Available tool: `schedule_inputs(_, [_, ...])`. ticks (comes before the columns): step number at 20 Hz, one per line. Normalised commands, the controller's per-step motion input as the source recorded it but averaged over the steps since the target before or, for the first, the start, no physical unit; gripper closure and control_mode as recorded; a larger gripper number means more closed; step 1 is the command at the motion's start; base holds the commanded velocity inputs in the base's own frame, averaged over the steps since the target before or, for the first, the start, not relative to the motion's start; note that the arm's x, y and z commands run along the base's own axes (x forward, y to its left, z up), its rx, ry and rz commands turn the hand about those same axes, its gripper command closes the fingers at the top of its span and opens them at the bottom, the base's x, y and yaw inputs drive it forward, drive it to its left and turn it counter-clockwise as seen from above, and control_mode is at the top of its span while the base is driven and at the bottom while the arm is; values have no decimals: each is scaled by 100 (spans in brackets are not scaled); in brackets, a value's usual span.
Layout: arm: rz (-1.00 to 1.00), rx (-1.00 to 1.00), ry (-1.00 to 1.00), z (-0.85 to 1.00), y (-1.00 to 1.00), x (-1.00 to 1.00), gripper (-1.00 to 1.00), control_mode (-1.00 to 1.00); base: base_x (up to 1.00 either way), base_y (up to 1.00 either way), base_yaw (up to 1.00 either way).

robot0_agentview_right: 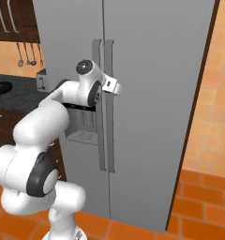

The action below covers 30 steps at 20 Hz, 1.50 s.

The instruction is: Grab a lemon wedge from the fridge and one ice cube from the ice bowl, and put them in the glass of lemonade.

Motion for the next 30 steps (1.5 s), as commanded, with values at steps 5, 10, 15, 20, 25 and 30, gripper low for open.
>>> schedule_inputs(5, [0,0,0,-20,-33,44,-100,-100,0,0,0])
schedule_inputs(10, [0,0,0,-4,-6,27,-100,-100,0,0,0])
schedule_inputs(15, [4,0,0,0,14,8,-100,-100,0,0,0])
schedule_inputs(20, [10,0,0,0,22,13,-100,-100,0,0,0])
schedule_inputs(25, [11,0,0,-1,22,15,-100,-100,0,0,0])
schedule_inputs(30, [0,0,0,-10,0,41,-100,-100,0,0,0])
